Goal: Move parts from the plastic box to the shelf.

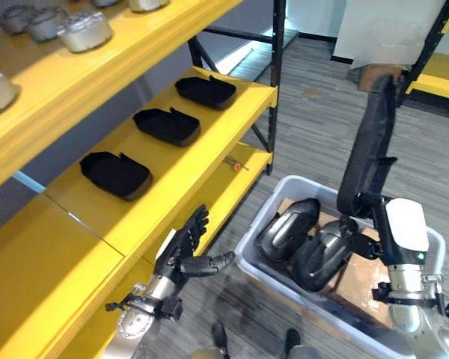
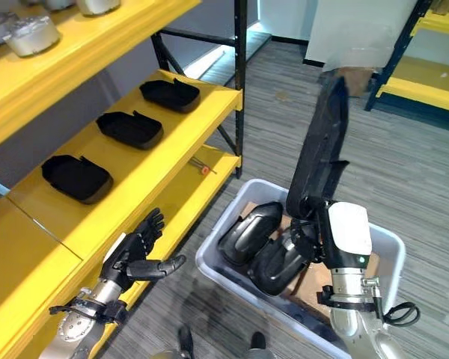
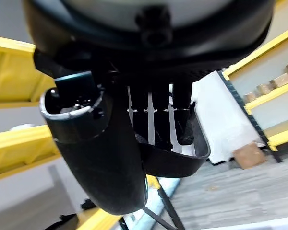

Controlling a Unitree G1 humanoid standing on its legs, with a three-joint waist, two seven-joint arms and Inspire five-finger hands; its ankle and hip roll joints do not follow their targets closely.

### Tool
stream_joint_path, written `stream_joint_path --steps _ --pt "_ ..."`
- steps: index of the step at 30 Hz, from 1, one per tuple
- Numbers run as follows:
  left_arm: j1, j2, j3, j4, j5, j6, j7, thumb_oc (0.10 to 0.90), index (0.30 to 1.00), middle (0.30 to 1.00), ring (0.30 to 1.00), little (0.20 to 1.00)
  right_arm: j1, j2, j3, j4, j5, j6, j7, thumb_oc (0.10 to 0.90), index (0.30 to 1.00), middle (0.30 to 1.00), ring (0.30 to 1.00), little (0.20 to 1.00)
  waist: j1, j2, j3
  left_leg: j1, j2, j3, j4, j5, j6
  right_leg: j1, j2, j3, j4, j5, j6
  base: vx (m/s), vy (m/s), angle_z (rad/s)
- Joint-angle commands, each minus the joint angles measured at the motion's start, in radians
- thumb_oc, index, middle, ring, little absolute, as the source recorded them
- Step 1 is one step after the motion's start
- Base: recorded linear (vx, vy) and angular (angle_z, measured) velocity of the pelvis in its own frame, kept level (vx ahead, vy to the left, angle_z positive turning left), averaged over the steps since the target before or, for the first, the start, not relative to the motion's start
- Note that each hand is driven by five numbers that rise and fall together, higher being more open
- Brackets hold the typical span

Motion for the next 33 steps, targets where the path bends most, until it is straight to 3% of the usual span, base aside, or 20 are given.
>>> stream_joint_path --steps 1,4,7,8,11,12,13,18,22,25,27,29,33 --pt "-0.109 0.069 0.057 -0.108 -0.013 -0.129 -0.005 0.9 1.0 1.0 1.0 1.0 -0.158 -0.019 -0.083 -0.112 0.0 -0.078 -0.129 0.4 0.3 0.3 0.3 0.3 -0.032 -0.113 -0.057 0.011 0.101 0.117 0.097 -0.061 -0.043 -0.028 0.047 0.055 0.009 -0.036 -0.06 -0.15 0.426 0.18" --pt "-0.119 0.066 0.044 -0.112 0.018 -0.128 0.015 0.9 1.0 1.0 1.0 1.0 -0.165 -0.018 -0.085 -0.109 -0.002 -0.096 -0.118 0.4 0.3 0.3 0.3 0.3 -0.05 -0.107 -0.064 0.042 0.128 0.135 0.125 -0.058 -0.053 -0.034 0.028 0.048 0.011 -0.031 -0.056 -0.09 0.387 0.78" --pt "-0.128 0.069 0.037 -0.11 0.035 -0.157 0.024 0.9 1.0 1.0 1.0 1.0 -0.177 -0.017 -0.07 -0.104 0.004 -0.118 -0.103 0.4 0.3 0.3 0.3 0.3 -0.05 -0.09 -0.067 0.059 0.111 0.128 0.094 -0.06 -0.051 -0.045 0.017 0.062 0.006 -0.017 -0.044 -0.04 0.318 0.34" --pt "-0.126 0.083 0.033 -0.118 0.067 -0.171 0.006 0.9 1.0 1.0 1.0 1.0 -0.192 -0.011 -0.057 -0.102 0.029 -0.135 -0.074 0.4 0.3 0.3 0.3 0.3 -0.049 -0.08 -0.068 0.077 0.081 0.135 0.06 -0.098 -0.042 -0.049 -0.004 0.065 -0.004 0.001 -0.022 -0.03 0.291 0.5" --pt "-0.124 0.09 0.033 -0.122 0.053 -0.171 -0.002 0.9 1.0 1.0 1.0 1.0 -0.197 -0.01 -0.053 -0.102 0.033 -0.143 -0.068 0.4 0.3 0.3 0.3 0.3 -0.047 -0.079 -0.067 0.09 0.064 0.139 0.039 -0.113 -0.037 -0.047 -0.015 0.061 -0.014 0.013 -0.008 -0.05 0.334 0.47" --pt "-0.121 0.107 0.031 -0.126 0.005 -0.155 -0.004 0.9 1.0 1.0 1.0 1.0 -0.215 0.005 -0.023 -0.097 0.04 -0.159 -0.055 0.4 0.3 0.3 0.3 0.3 -0.03 -0.073 -0.07 0.114 0.021 0.138 -0.018 -0.131 -0.025 -0.035 -0.046 0.033 -0.052 0.049 0.033 -0.09 0.462 0.46" --pt "-0.117 0.109 0.032 -0.124 0.002 -0.161 0.0 0.9 1.0 1.0 1.0 1.0 -0.219 0.013 -0.014 -0.099 0.038 -0.165 -0.049 0.4 0.3 0.3 0.3 0.3 -0.022 -0.072 -0.073 0.118 0.011 0.138 -0.029 -0.133 -0.022 -0.034 -0.054 0.024 -0.064 0.059 0.043 -0.1 0.569 0.51" --pt "-0.099 0.113 0.049 -0.133 0.0 -0.171 -0.009 0.9 1.0 1.0 1.0 1.0 -0.247 0.047 0.032 -0.132 0.049 -0.158 0.015 0.4 0.3 0.3 0.3 0.3 0.018 -0.093 -0.079 0.129 -0.031 0.138 -0.06 -0.152 0.008 -0.025 -0.106 -0.028 -0.14 0.134 0.105 -0.07 0.278 0.33" --pt "-0.102 0.115 0.055 -0.126 -0.006 -0.167 -0.03 0.9 1.0 1.0 1.0 1.0 -0.258 0.066 0.048 -0.137 0.048 -0.147 0.022 0.4 0.3 0.3 0.3 0.3 0.035 -0.106 -0.073 0.121 -0.051 0.135 -0.06 -0.163 0.025 -0.043 -0.137 -0.036 -0.14 0.169 0.124 -0.06 0.183 0.25" --pt "-0.108 0.114 0.052 -0.113 -0.006 -0.161 -0.046 0.9 1.0 1.0 1.0 1.0 -0.251 0.078 0.051 -0.132 0.052 -0.142 0.027 0.4 0.3 0.3 0.3 0.3 0.038 -0.111 -0.067 0.116 -0.066 0.12 -0.055 -0.173 0.041 -0.04 -0.131 -0.024 -0.106 0.145 0.12 -0.03 0.137 0.34" --pt "-0.123 0.109 0.036 -0.103 -0.007 -0.147 -0.078 0.9 1.0 1.0 1.0 1.0 -0.224 0.087 0.047 -0.139 0.053 -0.117 0.018 0.4 0.3 0.3 0.3 0.3 0.022 -0.113 -0.067 0.106 -0.081 0.057 -0.05 -0.18 0.064 -0.057 -0.084 0.073 -0.027 0.084 0.101 0.0 0.148 0.68" --pt "-0.126 0.111 0.032 -0.109 -0.01 -0.139 -0.085 0.9 1.0 1.0 1.0 1.0 -0.213 0.092 0.043 -0.141 0.05 -0.109 0.011 0.4 0.3 0.3 0.3 0.3 0.017 -0.113 -0.071 0.099 -0.085 0.041 -0.05 -0.178 0.07 -0.063 -0.055 0.098 -0.001 0.057 0.089 0.02 0.064 0.89" --pt "-0.105 0.119 0.044 -0.123 -0.001 -0.142 -0.047 0.9 1.0 1.0 1.0 1.0 -0.184 0.099 0.038 -0.144 0.093 -0.143 0.021 0.4 0.3 0.3 0.3 0.3 0.022 -0.112 -0.071 0.097 -0.091 0.026 -0.047 -0.18 0.078 -0.073 0.023 0.079 0.084 -0.03 0.047 -0.01 0.02 0.48"
